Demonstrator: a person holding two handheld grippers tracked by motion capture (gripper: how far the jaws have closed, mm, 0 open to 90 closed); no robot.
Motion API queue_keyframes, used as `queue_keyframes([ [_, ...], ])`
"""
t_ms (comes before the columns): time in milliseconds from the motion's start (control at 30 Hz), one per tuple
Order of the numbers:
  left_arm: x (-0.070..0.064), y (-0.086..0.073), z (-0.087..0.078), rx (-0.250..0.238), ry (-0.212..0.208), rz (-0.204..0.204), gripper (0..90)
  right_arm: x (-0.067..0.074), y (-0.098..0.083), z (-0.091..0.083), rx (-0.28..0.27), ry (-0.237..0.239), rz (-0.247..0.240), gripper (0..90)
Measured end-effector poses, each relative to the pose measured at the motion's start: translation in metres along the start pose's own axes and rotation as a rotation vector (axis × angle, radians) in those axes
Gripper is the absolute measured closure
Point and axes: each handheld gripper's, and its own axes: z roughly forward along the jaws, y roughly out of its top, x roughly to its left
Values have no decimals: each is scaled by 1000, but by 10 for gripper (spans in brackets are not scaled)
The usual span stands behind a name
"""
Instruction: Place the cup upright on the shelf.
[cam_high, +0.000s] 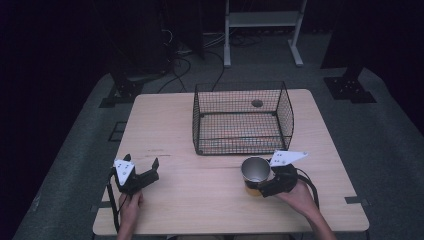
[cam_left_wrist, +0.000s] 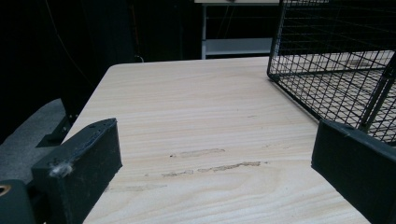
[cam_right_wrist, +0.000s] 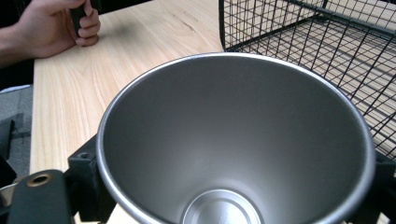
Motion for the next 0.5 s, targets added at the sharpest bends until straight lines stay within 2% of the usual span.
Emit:
queue_keyframes([
  [133, 0, 0, 0, 1, 0, 2, 8, -2, 3, -1, 4, 2, 1, 125],
  [200, 0, 0, 0, 1, 0, 1, 8, -5, 6, -4, -2, 18, 17, 125],
  [500, 0, 0, 0, 1, 0, 0, 8, -13, 22, -9, -9, 47, 20, 125],
])
